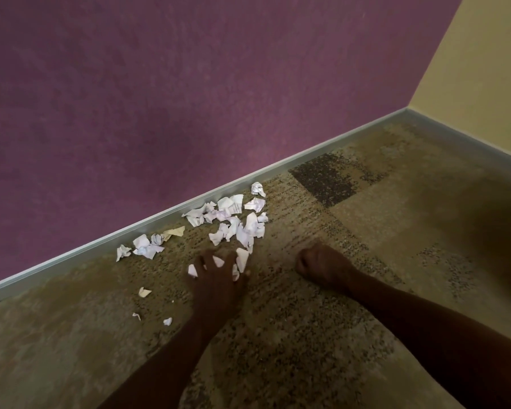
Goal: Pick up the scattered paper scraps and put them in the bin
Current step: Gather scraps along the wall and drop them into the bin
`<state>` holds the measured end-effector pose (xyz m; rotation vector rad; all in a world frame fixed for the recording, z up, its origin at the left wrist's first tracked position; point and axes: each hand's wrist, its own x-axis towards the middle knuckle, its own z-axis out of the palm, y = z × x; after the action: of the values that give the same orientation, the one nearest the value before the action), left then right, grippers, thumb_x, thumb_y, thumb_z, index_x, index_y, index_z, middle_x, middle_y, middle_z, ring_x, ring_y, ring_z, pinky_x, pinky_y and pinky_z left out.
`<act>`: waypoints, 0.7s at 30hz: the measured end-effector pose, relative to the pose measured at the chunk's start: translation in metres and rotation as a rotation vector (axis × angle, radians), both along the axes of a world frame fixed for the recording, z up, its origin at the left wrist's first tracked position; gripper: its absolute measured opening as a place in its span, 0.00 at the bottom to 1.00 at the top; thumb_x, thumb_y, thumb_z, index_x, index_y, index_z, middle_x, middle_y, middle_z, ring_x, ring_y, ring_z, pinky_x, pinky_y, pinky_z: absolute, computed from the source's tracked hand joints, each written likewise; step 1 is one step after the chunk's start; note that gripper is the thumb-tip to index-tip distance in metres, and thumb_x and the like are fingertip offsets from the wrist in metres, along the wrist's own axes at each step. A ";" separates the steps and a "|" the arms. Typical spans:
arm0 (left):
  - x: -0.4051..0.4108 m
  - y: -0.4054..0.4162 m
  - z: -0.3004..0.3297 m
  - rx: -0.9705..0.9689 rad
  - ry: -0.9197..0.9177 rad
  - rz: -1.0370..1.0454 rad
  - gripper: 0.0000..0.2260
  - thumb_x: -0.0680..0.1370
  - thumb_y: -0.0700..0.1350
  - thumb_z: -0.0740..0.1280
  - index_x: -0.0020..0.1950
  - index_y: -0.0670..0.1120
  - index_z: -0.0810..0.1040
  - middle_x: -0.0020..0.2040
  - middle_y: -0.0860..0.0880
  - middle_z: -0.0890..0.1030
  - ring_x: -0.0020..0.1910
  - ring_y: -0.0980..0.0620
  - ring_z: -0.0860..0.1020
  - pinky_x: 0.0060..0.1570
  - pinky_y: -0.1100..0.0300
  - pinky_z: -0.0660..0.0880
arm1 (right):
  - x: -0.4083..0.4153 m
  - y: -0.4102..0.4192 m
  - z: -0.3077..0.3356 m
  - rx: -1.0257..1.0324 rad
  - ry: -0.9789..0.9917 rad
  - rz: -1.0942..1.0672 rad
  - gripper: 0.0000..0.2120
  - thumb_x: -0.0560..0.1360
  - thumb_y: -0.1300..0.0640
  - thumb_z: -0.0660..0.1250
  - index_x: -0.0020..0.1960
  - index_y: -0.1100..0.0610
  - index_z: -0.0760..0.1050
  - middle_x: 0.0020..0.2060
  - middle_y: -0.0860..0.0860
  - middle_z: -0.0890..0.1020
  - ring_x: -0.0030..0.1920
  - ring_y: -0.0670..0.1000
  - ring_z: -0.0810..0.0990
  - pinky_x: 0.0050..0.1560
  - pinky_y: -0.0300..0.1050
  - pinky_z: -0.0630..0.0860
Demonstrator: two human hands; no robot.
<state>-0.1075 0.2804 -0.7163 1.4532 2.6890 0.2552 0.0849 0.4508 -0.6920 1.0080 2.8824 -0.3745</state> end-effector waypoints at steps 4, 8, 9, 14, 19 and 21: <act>-0.002 -0.007 -0.006 0.013 0.067 -0.073 0.15 0.81 0.58 0.55 0.64 0.56 0.71 0.64 0.42 0.69 0.61 0.41 0.71 0.55 0.43 0.73 | 0.021 -0.002 0.006 -0.063 -0.047 0.027 0.15 0.79 0.50 0.59 0.44 0.60 0.77 0.40 0.56 0.80 0.37 0.53 0.75 0.40 0.42 0.66; 0.001 -0.005 0.007 -0.044 -0.026 -0.127 0.16 0.82 0.51 0.57 0.69 0.51 0.66 0.63 0.43 0.70 0.57 0.44 0.74 0.47 0.51 0.78 | 0.037 0.005 0.022 -0.126 -0.017 0.015 0.16 0.78 0.48 0.60 0.46 0.59 0.79 0.41 0.54 0.81 0.40 0.52 0.78 0.41 0.40 0.68; 0.002 -0.004 0.010 -0.042 -0.054 -0.131 0.15 0.82 0.50 0.56 0.68 0.50 0.65 0.62 0.44 0.72 0.55 0.46 0.75 0.46 0.52 0.79 | 0.039 0.007 0.026 -0.127 -0.012 0.005 0.17 0.78 0.47 0.61 0.46 0.59 0.79 0.41 0.53 0.80 0.39 0.51 0.77 0.41 0.40 0.68; 0.003 0.003 0.020 0.114 -0.170 -0.100 0.15 0.84 0.51 0.52 0.69 0.49 0.64 0.59 0.41 0.78 0.51 0.44 0.80 0.47 0.50 0.79 | 0.037 0.010 0.047 -0.038 -0.035 -0.059 0.18 0.77 0.46 0.62 0.48 0.62 0.76 0.46 0.59 0.80 0.40 0.51 0.72 0.42 0.41 0.67; 0.008 0.018 0.023 -0.121 -0.214 -0.278 0.24 0.83 0.55 0.53 0.79 0.54 0.54 0.68 0.41 0.72 0.62 0.46 0.75 0.58 0.54 0.73 | 0.035 0.005 0.064 -0.005 -0.014 -0.028 0.14 0.76 0.49 0.64 0.44 0.61 0.76 0.41 0.59 0.79 0.39 0.54 0.76 0.42 0.44 0.73; 0.009 0.020 0.022 -0.154 -0.189 -0.299 0.22 0.83 0.56 0.53 0.77 0.57 0.56 0.69 0.43 0.72 0.63 0.47 0.75 0.60 0.54 0.73 | 0.038 0.003 0.069 0.004 -0.010 -0.022 0.11 0.75 0.49 0.63 0.40 0.57 0.71 0.38 0.57 0.75 0.38 0.54 0.74 0.41 0.44 0.72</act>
<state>-0.0987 0.3003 -0.6939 1.6621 2.2549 0.1522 0.1232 0.4536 -0.6232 1.0402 2.8668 -0.3647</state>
